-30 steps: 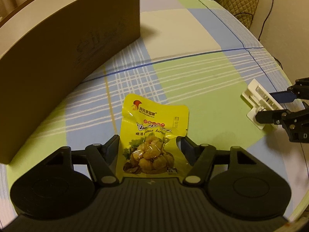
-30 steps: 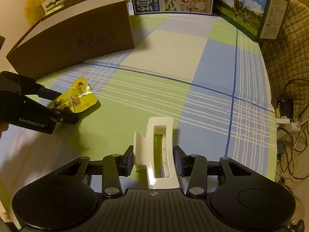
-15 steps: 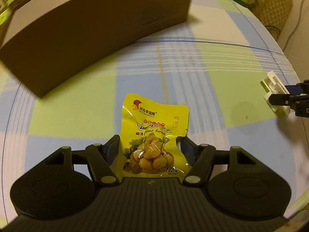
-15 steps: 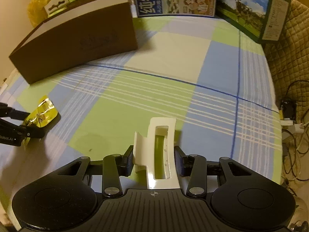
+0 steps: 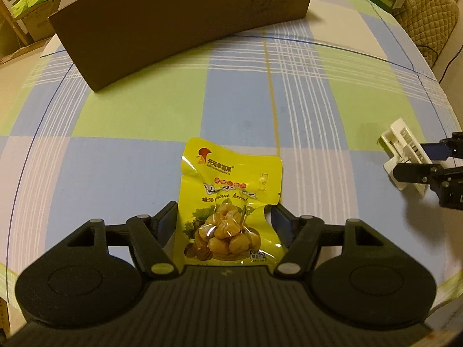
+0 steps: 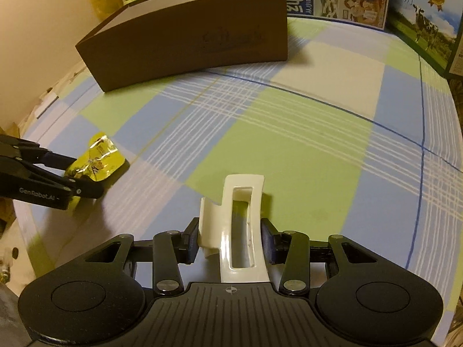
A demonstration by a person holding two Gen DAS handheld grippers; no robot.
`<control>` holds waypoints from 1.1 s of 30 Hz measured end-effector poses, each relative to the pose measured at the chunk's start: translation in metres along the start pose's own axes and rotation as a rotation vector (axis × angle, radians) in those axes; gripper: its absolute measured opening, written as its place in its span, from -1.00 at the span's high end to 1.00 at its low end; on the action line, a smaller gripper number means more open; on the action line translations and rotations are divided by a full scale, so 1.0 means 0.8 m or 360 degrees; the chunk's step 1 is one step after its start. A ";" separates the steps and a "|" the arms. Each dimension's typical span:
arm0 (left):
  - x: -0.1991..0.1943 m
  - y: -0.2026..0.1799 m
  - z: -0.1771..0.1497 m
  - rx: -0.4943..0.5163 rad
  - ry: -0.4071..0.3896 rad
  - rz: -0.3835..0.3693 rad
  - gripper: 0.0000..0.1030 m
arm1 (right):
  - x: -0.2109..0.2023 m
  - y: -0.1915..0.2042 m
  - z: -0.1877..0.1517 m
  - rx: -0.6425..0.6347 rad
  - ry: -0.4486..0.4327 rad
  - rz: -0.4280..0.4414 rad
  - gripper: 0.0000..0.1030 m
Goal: Organize objects
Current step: 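Lift the yellow packet and white clip and carry both toward the brown box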
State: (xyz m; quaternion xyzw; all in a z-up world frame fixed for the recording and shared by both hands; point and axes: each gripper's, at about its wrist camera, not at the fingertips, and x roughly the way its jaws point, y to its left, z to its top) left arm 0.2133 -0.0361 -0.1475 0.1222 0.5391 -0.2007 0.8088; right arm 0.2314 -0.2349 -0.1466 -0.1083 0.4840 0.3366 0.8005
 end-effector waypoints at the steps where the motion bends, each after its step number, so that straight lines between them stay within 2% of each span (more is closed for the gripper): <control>1: 0.000 -0.001 0.000 0.0000 0.0001 0.0002 -0.33 | 0.001 0.001 0.000 0.0000 0.0003 -0.0007 0.23; 7: 0.003 -0.002 0.000 -0.0009 0.0000 0.0028 -0.45 | 0.005 0.005 0.002 0.0034 0.0008 -0.0038 0.20; 9: 0.003 -0.002 0.001 -0.0007 -0.0003 0.0026 -0.41 | 0.005 0.005 0.002 0.0040 0.0006 -0.0051 0.20; 11: -0.001 -0.003 -0.001 0.0004 -0.0021 0.0020 -0.27 | 0.005 0.005 0.002 0.0063 -0.0003 -0.0057 0.20; 18: -0.008 -0.008 -0.006 0.0037 -0.0055 0.0056 -0.21 | 0.004 0.005 0.000 0.0092 -0.0029 -0.0072 0.21; 33: -0.031 -0.008 -0.018 -0.0026 -0.0110 0.0082 -0.12 | -0.012 0.016 -0.007 0.0024 -0.0085 -0.0038 0.26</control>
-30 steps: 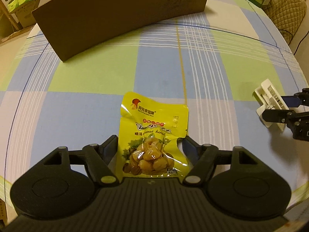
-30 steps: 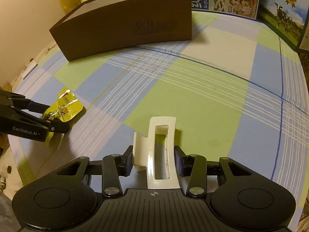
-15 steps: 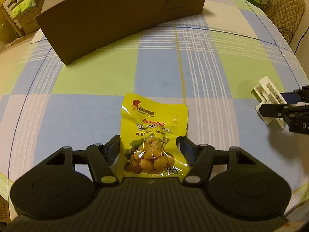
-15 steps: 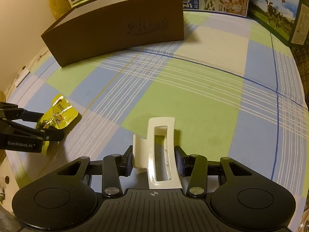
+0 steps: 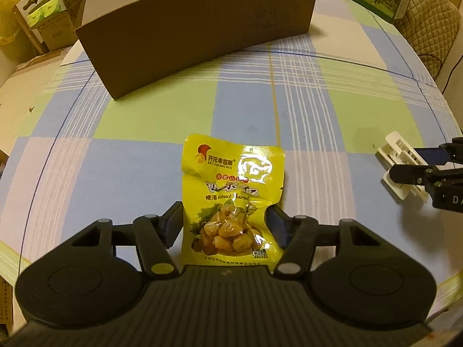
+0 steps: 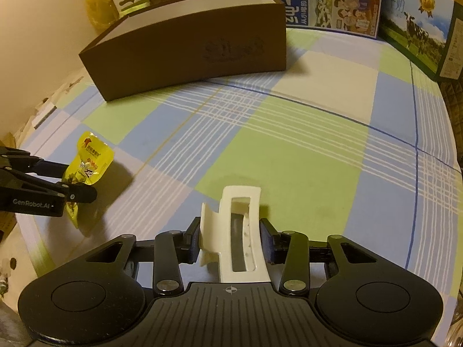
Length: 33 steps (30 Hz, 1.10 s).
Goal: Organize objects
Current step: 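Lift the yellow packet and white clip and carry both toward the brown box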
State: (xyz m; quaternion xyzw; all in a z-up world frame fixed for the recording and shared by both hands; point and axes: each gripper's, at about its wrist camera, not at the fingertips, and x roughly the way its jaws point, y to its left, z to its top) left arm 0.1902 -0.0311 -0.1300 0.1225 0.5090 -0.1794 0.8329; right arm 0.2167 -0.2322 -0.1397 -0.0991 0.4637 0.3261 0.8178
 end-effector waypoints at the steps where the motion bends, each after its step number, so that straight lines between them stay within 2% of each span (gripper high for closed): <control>1: -0.001 0.000 -0.001 -0.0002 -0.0002 -0.0001 -0.11 | -0.001 0.001 0.000 -0.0006 0.0001 0.0002 0.26; 15: -0.018 -0.013 -0.014 -0.0041 -0.0031 -0.0001 -0.07 | -0.007 0.002 -0.017 -0.0043 0.0028 0.0020 0.27; 26: -0.032 -0.021 -0.021 -0.0058 -0.0065 -0.0007 -0.02 | -0.028 -0.003 -0.027 -0.0026 -0.0016 0.0031 0.27; 33: -0.049 -0.019 -0.019 -0.0086 -0.0114 -0.0016 -0.02 | -0.042 -0.014 -0.019 0.0004 -0.0064 0.0038 0.27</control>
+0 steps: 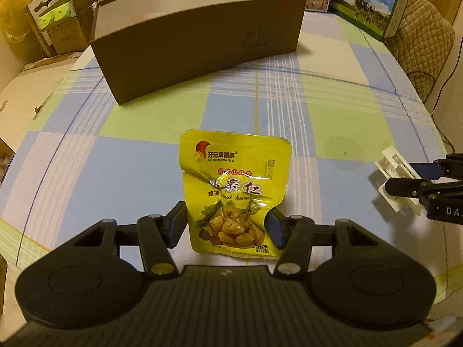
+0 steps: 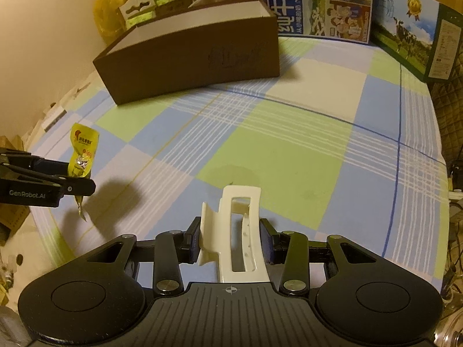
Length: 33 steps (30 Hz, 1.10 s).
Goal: Organize objects
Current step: 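Lift the yellow packet and white clip and carry both toward the brown box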
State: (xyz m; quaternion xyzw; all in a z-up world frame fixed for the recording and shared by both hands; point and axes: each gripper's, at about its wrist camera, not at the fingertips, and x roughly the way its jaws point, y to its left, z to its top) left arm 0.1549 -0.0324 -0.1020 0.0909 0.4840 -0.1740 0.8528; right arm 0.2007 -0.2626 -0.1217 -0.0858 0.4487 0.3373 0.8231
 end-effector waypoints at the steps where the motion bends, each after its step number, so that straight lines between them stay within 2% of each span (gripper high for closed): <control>1: -0.003 0.001 0.001 -0.0008 -0.0008 -0.0002 -0.02 | -0.002 -0.001 0.002 0.0005 -0.0008 0.0004 0.27; 10: -0.020 0.017 0.028 -0.0031 -0.0059 -0.0034 -0.02 | -0.008 -0.003 0.028 0.0079 -0.0083 0.0035 0.27; 17: -0.029 0.033 0.068 0.0004 -0.0134 -0.0080 -0.02 | -0.008 0.000 0.064 0.0142 -0.0149 0.0052 0.27; 25: -0.029 0.062 0.129 0.0059 -0.0210 -0.0121 -0.02 | 0.001 0.012 0.126 0.0166 -0.0247 0.0054 0.27; 33: -0.015 0.101 0.201 0.0076 -0.0295 -0.0150 -0.02 | 0.020 0.033 0.213 0.0132 -0.0362 0.0071 0.27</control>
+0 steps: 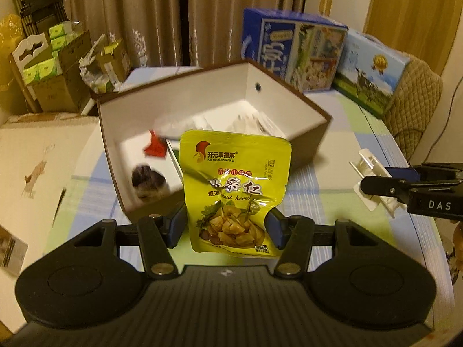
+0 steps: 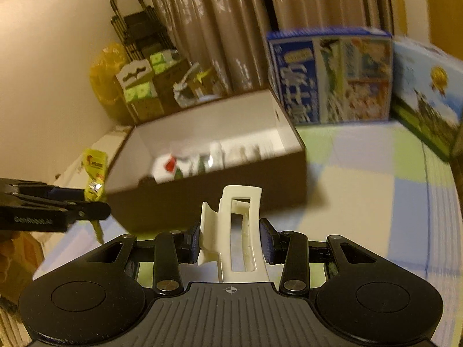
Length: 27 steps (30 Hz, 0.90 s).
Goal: Organize objects
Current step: 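Lift the yellow packet and white clip and carry both toward the brown box, then lower packet and clip into the brown box and open both tools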
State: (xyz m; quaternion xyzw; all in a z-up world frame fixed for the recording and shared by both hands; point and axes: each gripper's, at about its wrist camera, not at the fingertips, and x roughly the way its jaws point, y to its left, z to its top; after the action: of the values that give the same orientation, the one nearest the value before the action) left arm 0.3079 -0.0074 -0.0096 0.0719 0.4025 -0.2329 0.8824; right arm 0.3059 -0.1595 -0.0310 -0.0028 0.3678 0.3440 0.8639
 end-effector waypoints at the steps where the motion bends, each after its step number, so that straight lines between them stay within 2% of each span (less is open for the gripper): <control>1: 0.003 0.006 0.007 0.0001 -0.0009 0.0000 -0.02 | 0.007 0.004 0.009 -0.0002 -0.0013 0.0010 0.27; 5: 0.023 0.031 0.040 0.0005 -0.0021 0.0011 -0.02 | 0.039 0.024 0.050 -0.0021 -0.0049 0.0030 0.27; 13: 0.084 0.086 0.086 -0.0048 0.0071 0.0091 -0.03 | 0.108 0.043 0.109 -0.0016 -0.0033 0.0041 0.27; 27: 0.190 0.143 0.119 -0.0123 0.0298 0.0177 -0.03 | 0.218 0.037 0.151 0.0091 0.0112 -0.0013 0.27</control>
State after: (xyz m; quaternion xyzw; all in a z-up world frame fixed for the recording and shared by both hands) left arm 0.5120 0.0100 -0.0666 0.0815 0.4872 -0.1603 0.8546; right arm 0.4508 -0.0023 -0.0470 0.0082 0.4075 0.3296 0.8516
